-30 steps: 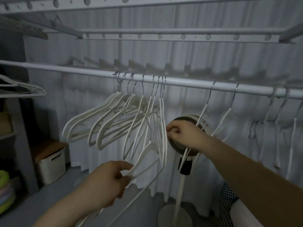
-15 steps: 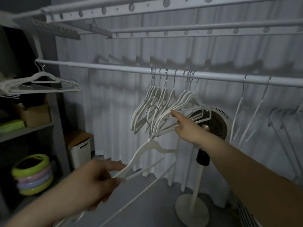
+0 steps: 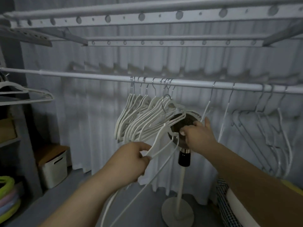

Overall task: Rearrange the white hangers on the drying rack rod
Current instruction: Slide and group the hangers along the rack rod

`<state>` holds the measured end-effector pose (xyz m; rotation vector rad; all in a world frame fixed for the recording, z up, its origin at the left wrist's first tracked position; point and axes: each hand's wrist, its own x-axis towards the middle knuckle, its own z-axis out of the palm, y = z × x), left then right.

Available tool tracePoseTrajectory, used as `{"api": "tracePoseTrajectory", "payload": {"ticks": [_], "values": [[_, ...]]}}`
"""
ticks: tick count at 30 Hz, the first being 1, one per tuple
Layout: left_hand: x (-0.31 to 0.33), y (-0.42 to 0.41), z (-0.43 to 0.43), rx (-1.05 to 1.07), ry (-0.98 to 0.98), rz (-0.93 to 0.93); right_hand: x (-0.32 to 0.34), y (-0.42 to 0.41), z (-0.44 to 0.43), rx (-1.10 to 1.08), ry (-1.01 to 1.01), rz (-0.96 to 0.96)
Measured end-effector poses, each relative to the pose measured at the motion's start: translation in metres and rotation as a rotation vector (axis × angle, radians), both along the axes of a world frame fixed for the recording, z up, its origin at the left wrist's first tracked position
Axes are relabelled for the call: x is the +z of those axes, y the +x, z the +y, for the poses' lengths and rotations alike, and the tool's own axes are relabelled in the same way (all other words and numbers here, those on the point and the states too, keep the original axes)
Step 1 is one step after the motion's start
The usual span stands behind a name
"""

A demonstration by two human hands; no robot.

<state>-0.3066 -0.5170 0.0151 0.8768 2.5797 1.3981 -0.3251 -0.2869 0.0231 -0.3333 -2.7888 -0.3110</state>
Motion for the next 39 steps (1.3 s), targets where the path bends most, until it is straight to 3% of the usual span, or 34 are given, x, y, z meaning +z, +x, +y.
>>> {"api": "tracePoseTrajectory", "payload": {"ticks": [15,29,39], "values": [[0.041,-0.095,0.154,0.038,0.173,0.194,0.056,-0.023,0.117,0.034,-0.04,0.441],[0.019,-0.109,0.216,0.018,0.126,0.124,0.077,-0.067,0.152,0.17,0.014,0.548],[0.017,-0.102,0.222,0.005,0.038,0.216,0.077,-0.07,0.157,0.15,0.017,0.659]]}}
